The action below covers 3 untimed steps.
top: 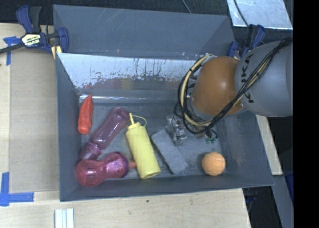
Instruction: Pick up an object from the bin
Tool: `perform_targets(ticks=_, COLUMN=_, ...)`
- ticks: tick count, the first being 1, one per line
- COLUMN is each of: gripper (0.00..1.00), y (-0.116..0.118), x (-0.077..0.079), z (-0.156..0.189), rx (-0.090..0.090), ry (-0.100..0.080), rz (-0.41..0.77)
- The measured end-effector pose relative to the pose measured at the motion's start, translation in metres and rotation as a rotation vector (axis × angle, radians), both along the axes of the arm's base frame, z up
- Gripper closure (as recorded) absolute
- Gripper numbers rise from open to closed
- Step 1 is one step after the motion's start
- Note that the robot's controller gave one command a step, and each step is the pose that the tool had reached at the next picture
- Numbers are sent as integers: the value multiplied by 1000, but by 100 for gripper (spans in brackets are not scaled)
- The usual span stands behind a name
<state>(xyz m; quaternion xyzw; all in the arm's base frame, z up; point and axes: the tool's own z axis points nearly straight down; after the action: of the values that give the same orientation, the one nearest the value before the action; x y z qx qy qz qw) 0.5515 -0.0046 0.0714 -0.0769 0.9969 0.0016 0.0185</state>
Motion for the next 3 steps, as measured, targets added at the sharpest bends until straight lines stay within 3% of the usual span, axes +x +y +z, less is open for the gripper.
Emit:
perform_targets(ticks=1, gripper=0, y=0, x=0, z=-1, rx=0, ry=1, rz=1)
perform_targets(ticks=2, gripper=100, y=1, x=0, z=0, rx=1, ry=0, rz=2)
perform_targets(ticks=3, gripper=0, y=1, x=-1, z=-1, rx=0, ry=1, rz=2)
